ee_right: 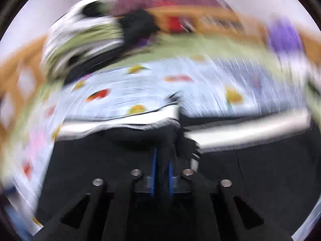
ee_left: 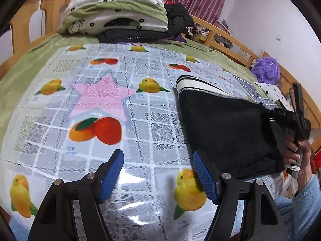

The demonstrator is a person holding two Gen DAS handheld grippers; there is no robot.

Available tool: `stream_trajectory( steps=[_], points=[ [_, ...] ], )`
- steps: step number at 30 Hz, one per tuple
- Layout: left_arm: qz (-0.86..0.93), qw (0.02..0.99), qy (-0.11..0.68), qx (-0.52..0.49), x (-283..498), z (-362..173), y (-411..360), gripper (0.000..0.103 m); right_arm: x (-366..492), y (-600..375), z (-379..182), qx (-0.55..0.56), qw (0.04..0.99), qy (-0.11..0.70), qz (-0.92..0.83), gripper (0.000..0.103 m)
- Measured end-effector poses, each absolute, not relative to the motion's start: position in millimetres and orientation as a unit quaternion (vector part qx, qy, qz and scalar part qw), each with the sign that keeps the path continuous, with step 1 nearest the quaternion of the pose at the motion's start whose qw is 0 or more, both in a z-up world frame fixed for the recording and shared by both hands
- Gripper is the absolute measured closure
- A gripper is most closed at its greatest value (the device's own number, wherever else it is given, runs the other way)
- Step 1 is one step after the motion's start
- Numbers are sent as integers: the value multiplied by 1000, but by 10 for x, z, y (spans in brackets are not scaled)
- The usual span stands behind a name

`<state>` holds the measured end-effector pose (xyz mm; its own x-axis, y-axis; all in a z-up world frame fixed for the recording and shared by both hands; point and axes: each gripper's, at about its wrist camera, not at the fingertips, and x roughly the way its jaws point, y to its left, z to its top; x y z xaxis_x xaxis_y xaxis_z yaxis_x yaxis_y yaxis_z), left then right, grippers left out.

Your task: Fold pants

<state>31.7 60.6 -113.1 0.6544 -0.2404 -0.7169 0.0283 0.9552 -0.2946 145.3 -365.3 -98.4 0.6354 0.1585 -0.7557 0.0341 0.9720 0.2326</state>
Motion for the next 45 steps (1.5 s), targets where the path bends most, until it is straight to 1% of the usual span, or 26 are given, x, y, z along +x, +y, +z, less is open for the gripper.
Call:
stream_trajectory(
  steps=[1,2,3,4,7,10,13,15,17,19,25,28,31,32,33,35,39,42,45],
  points=[
    [-78,899,411,-134,321,-1139,599,33,1446,-3764,-1001,126,891,434,38,84],
    [-84,897,412,-137,322,-1145,586,33,1395,-3832,-991,123,890,438,40,73],
    [-91,896,412,-138,315,-1148,563,33,1336,-3868,-968,116,892,436,38,67],
    [-97,895,412,-138,303,-1148,529,33,1237,-3908,-926,108,896,429,30,58],
    [-139,891,412,-128,261,-1125,375,33,946,-4007,-879,110,902,415,31,51],
    [-181,883,423,-96,190,-1105,163,33,704,-4118,-959,147,888,431,65,50],
    [-177,884,430,-48,111,-1111,-36,33,652,-4107,-1171,162,869,462,73,50],
    [-169,882,439,-12,73,-1141,-156,33,670,-4050,-1322,164,859,480,69,51],
    [-153,882,445,21,44,-1181,-244,33,672,-3994,-1322,149,866,473,69,57],
    [-140,885,443,38,30,-1209,-303,34,649,-3988,-1272,157,865,469,83,59],
    [-116,888,445,27,56,-1229,-239,34,544,-4067,-1077,169,881,429,104,59],
    [-107,887,447,31,53,-1259,-234,34,562,-4044,-1070,170,879,432,110,59],
    [-105,884,455,20,63,-1295,-207,34,612,-3937,-1156,155,871,453,110,59],
    [-105,883,456,17,61,-1302,-197,34,630,-3887,-1193,145,869,460,107,70],
    [-105,883,456,14,62,-1303,-192,34,635,-3847,-1218,130,873,461,94,90],
    [-105,886,452,10,51,-1288,-178,34,604,-3861,-1176,128,879,448,99,91],
    [-107,893,437,10,15,-1218,-164,34,401,-4164,-859,232,868,405,169,92],
    [-106,894,436,13,38,-1227,-185,34,316,-4132,-853,207,866,420,175,91],
    [-109,889,444,16,72,-1302,-218,34,388,-3987,-1142,158,861,465,131,91]
  ],
)
